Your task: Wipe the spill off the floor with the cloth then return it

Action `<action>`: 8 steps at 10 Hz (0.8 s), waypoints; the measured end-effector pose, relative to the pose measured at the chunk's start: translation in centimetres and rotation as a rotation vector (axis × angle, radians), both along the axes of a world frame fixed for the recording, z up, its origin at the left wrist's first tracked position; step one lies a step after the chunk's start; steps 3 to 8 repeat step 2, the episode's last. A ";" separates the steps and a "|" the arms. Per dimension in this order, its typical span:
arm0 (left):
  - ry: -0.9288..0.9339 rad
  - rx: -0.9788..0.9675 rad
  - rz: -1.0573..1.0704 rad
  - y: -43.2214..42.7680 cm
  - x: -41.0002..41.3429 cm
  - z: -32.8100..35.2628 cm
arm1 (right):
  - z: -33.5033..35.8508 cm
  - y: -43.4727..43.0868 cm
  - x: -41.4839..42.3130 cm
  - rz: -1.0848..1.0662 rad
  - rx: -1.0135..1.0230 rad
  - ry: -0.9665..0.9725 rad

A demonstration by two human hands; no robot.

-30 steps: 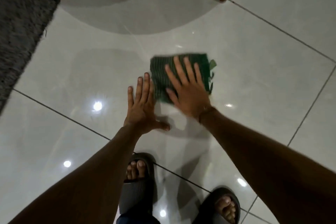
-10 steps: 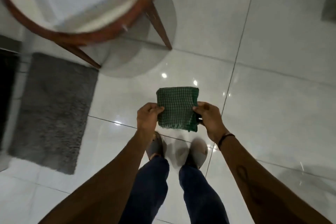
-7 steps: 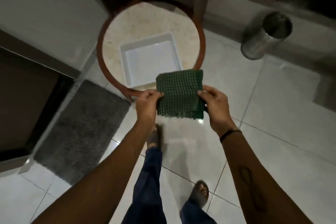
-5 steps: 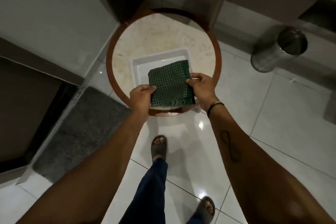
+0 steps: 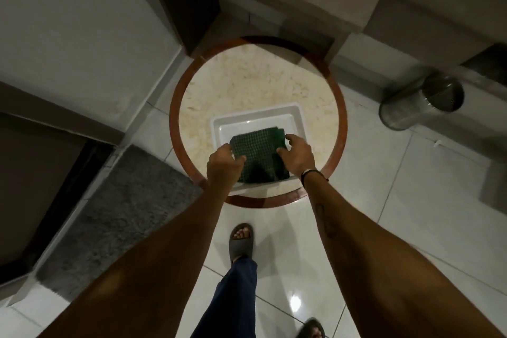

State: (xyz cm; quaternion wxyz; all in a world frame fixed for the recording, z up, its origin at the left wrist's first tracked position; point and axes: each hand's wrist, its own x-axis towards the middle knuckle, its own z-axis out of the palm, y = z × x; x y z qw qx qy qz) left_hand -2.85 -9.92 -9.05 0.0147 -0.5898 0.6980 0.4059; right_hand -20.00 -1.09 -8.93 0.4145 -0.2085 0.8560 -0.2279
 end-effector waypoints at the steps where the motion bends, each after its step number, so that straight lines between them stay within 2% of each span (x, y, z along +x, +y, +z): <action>1: 0.000 -0.100 -0.214 -1.9 -1.9 5.6 | 6.1 -0.1 -1.2 0.209 -0.061 0.212; 2: -0.017 -0.435 -0.435 -5.0 -4.7 13.7 | 14.8 -0.3 -4.0 0.390 -0.093 0.563; 8: -0.017 -0.435 -0.435 -5.0 -4.7 13.7 | 14.8 -0.3 -4.0 0.390 -0.093 0.563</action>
